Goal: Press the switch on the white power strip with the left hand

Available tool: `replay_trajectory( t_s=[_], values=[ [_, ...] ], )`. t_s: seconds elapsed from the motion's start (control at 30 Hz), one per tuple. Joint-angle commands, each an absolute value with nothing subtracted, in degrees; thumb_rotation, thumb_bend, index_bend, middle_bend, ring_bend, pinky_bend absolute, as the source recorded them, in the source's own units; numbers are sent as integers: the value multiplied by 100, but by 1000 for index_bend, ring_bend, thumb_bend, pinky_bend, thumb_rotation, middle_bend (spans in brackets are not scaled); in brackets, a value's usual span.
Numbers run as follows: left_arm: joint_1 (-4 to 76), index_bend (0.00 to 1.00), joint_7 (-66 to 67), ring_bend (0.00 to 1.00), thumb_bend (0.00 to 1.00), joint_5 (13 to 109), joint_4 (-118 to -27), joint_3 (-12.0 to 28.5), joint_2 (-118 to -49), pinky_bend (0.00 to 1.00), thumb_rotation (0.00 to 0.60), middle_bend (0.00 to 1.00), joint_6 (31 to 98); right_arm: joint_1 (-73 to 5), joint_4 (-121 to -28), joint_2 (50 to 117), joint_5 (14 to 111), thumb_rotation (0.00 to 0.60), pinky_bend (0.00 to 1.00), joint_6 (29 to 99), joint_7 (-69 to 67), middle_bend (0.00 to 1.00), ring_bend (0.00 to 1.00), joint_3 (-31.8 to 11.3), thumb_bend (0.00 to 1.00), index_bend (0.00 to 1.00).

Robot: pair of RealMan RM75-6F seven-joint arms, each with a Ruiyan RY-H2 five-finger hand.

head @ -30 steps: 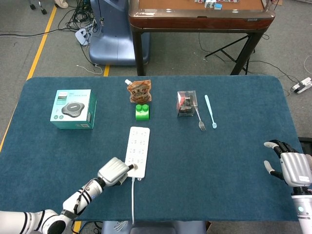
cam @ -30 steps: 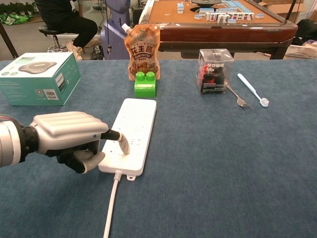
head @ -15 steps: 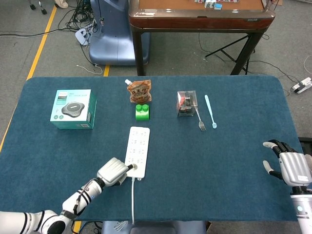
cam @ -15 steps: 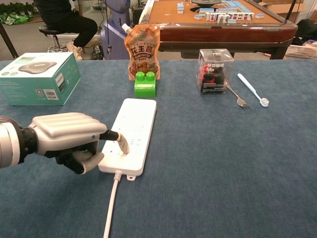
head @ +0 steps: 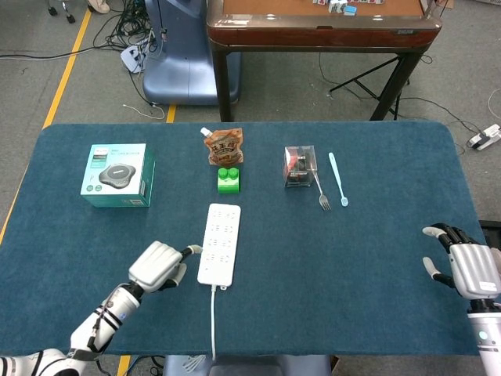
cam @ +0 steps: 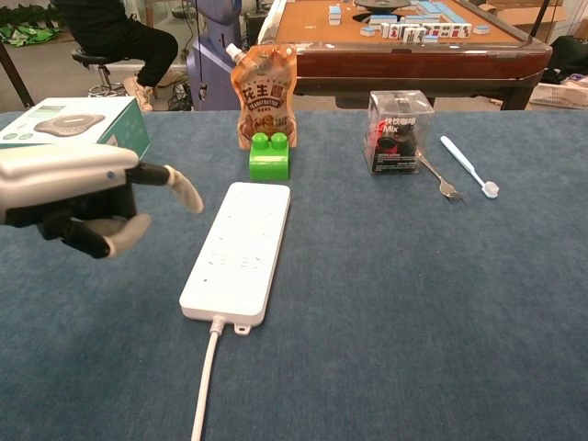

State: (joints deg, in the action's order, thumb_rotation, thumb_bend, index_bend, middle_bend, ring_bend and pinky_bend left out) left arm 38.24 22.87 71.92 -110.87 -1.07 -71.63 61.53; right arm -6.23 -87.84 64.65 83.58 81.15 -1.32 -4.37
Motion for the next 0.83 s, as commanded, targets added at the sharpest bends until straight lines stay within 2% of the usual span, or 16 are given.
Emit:
replay_trajectory(
  t_s=[0.03, 0.13, 0.27, 0.4, 0.6, 0.83],
  values=[
    [3411, 270, 1987, 853, 661, 7257, -11114, -109, -6924, 999, 600, 808, 6691, -619, -8789, 6451, 8374, 600, 450, 8124, -141, 262, 251, -430, 278, 293],
    [3070, 281, 1850, 714, 661, 7295, -11036, -127, -6861, 891, 600, 729, 7150, -617, -8799, 6441, 8405, 600, 450, 8139, -147, 262, 251, -419, 278, 292],
    [2711, 300, 1731, 518, 661, 7297, -10976, -180, -6724, 643, 600, 565, 7528, -624, -8829, 6421, 8473, 600, 450, 8156, -127, 262, 251, -398, 278, 292],
    [2329, 364, 1817, 410, 661, 7303, -10848, -212, -6639, 490, 600, 478, 7996, -622, -8898, 6385, 8561, 600, 450, 8199, -72, 262, 251, -369, 278, 292],
    [1810, 427, 2075, 394, 661, 7091, -10776, -272, -6556, 461, 600, 470, 8495, -574, -8984, 6335, 8586, 600, 450, 8280, -42, 262, 251, -350, 278, 292],
    [1400, 464, 2174, 394, 660, 7120, -10357, -395, -6708, 460, 600, 471, 8695, -516, -9067, 6300, 8621, 600, 450, 8372, -39, 262, 251, -327, 277, 293]
  ],
)
